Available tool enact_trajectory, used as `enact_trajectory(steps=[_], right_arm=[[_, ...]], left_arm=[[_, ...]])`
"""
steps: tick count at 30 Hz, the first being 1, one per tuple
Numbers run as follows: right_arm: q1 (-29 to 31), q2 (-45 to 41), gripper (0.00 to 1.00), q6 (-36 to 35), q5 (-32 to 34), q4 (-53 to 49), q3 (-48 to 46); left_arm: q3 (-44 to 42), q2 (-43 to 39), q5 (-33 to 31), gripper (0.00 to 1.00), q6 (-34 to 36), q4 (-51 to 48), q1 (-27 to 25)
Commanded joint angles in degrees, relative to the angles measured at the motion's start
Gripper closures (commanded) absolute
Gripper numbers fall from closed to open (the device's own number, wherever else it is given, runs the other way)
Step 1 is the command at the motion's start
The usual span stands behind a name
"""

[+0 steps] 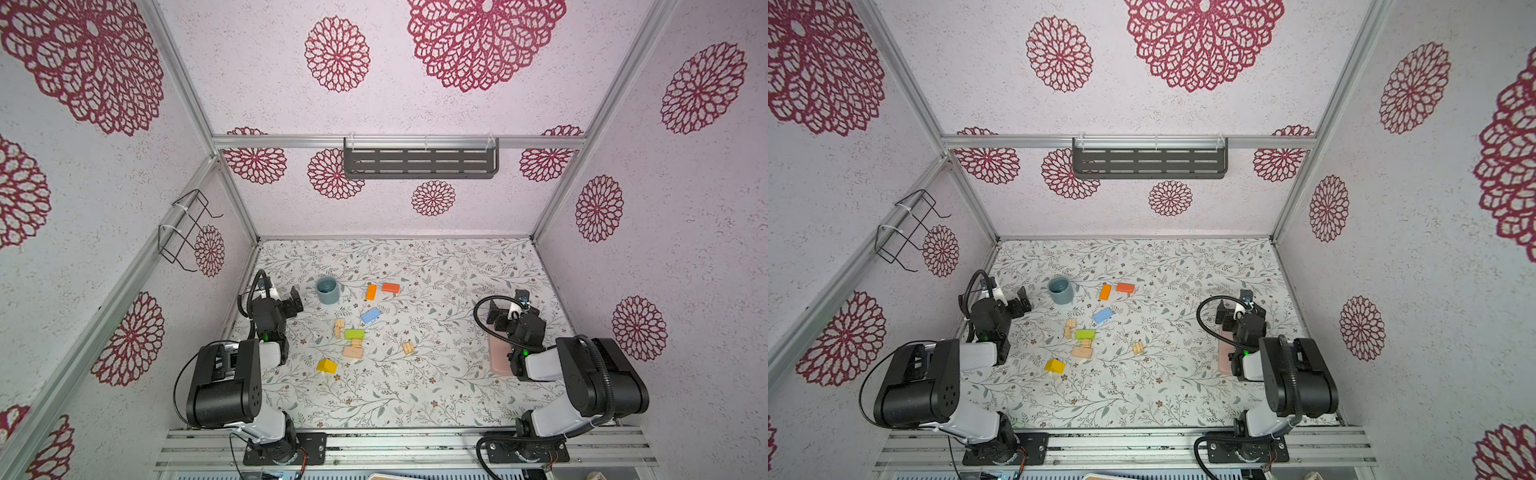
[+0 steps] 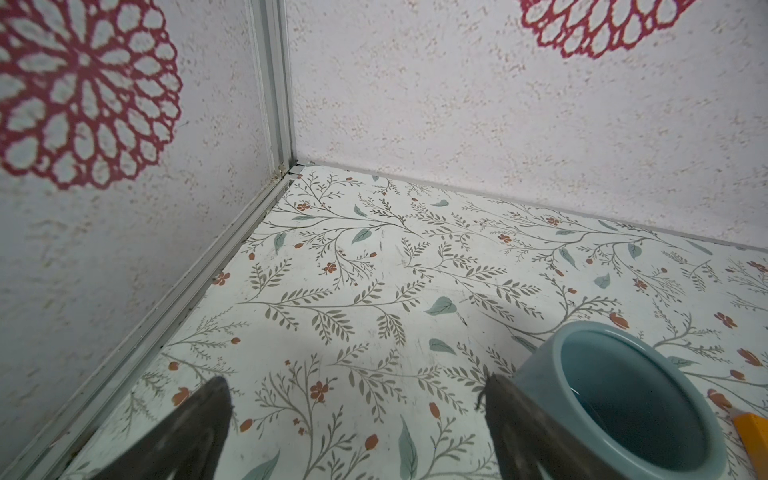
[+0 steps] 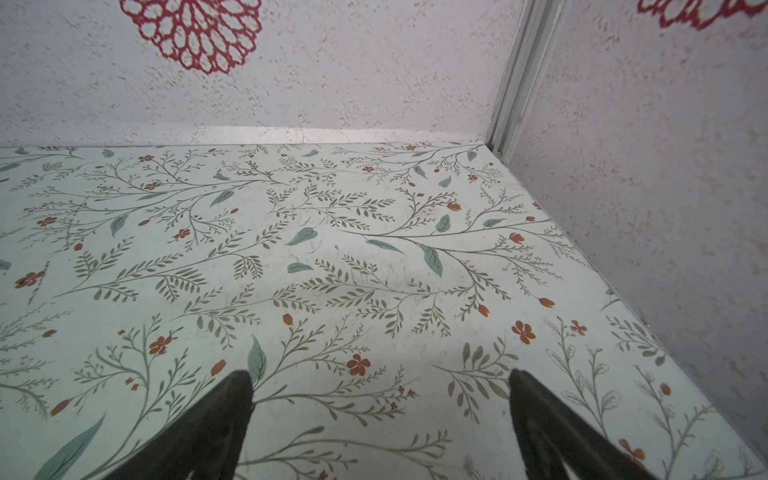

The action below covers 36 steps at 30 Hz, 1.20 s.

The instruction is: Build the wood block tower

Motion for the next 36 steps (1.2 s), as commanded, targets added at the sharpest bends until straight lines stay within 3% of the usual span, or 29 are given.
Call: enact_trajectory(steps=[1, 7, 12, 17, 19, 22, 26, 30, 34, 36], right_arm=[[0.3, -4.6, 0.01, 1.4, 3.8, 1.1, -1.2], [0.3, -17.7, 0.01, 5.6, 5.9, -20.1, 3.6], [1.3, -27.3, 0.01, 11.3, 6.7, -33.4, 6.1], [7.1, -31.6, 0.02, 11.7, 5.7, -47.5, 12.4], [10.8, -29.9, 0.03, 10.3, 5.2, -55.2, 18.0], [16.1, -25.8, 0.05, 8.5, 5.2, -65.5, 26.5], [21.0, -19.2, 0.07, 5.7, 2.3, -75.9, 37.9], [24.0, -10.2, 0.12, 1.2, -3.3, -82.7, 48.7], [26.9, -0.4, 0.22, -2.9, -3.9, -86.1, 58.8], [27.9, 5.4, 0.26, -5.5, -4.9, -88.7, 64.5]], left_arm=[[-1.0, -0.9, 0.3, 0.03, -0.2, 1.0, 0.5], [4.7, -6.8, -1.7, 0.03, -1.3, -14.4, 0.4], [18.5, -11.2, -9.9, 0.03, -3.3, -41.7, -2.2], [24.2, -18.5, -14.2, 0.03, -7.7, -53.2, -9.8], [25.4, -21.1, -15.2, 0.03, -10.8, -56.2, -13.4], [24.7, -24.1, -22.0, 0.03, -14.8, -56.6, -18.2], [25.5, -25.7, -26.4, 0.03, -25.3, -57.2, -20.6], [27.3, -26.4, -23.8, 0.03, -33.0, -59.5, -21.0], [26.8, -27.8, -23.7, 0.03, -32.9, -60.3, -21.0], [23.9, -27.8, -23.7, 0.03, -32.1, -54.6, -21.0]])
